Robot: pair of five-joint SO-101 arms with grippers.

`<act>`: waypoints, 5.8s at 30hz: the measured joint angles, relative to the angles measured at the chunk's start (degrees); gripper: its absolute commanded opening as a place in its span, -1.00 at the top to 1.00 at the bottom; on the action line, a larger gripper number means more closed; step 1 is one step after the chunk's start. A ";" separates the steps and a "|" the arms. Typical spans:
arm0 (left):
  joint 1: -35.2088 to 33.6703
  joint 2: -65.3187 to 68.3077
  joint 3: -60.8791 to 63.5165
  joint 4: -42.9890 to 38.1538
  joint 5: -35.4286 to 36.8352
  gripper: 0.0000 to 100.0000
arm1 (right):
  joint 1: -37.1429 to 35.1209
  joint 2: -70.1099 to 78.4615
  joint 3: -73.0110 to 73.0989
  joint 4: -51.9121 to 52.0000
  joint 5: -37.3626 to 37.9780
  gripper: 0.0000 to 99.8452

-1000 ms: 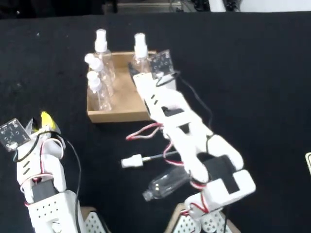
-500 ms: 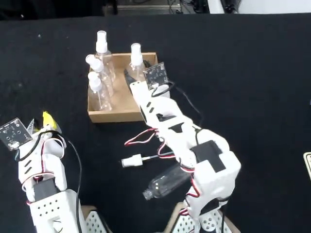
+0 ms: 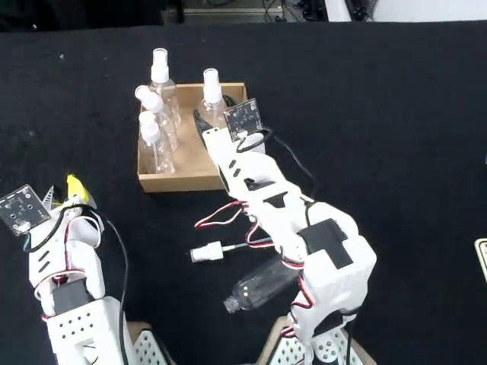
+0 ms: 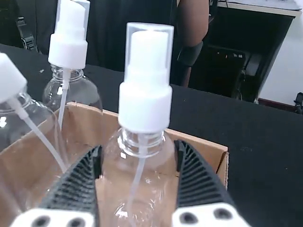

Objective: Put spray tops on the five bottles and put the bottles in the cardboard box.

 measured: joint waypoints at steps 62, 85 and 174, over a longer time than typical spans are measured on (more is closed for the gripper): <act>0.00 0.00 0.00 0.00 0.00 0.80 | -2.64 -1.32 -1.93 7.21 0.00 0.56; 0.00 0.00 0.00 -0.09 0.00 0.80 | -2.64 -36.13 17.23 23.56 0.00 0.56; 0.00 0.00 0.00 -0.09 0.00 0.80 | 5.63 -17.85 -7.12 68.75 -11.52 0.82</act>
